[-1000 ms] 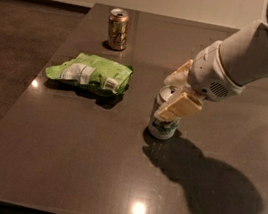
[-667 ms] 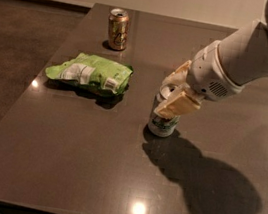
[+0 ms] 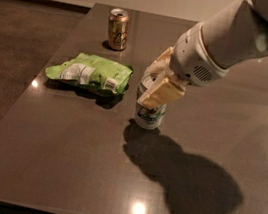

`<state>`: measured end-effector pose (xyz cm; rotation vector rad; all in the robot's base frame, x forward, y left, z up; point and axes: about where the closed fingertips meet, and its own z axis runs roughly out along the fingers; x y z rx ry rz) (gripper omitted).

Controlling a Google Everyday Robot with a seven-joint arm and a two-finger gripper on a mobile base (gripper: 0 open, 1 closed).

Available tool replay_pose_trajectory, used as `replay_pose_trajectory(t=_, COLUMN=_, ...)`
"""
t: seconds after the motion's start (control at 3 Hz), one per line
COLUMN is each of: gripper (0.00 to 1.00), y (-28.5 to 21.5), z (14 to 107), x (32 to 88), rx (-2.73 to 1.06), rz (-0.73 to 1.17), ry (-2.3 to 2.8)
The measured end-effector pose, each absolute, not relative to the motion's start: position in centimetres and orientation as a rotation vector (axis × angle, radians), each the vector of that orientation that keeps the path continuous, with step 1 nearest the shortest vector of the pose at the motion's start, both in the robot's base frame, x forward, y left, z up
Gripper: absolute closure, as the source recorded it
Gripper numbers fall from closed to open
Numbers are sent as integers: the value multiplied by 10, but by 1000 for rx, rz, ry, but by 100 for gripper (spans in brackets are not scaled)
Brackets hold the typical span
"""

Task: Move 7up can near green rice chip bag

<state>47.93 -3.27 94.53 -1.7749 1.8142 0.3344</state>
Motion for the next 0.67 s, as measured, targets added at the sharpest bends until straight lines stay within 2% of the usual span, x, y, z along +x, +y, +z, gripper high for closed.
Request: replay_pose_trajectory(t=0.67, gripper=100, y=14, z=947, x=490, rx=-1816, rz=386, ry=1746)
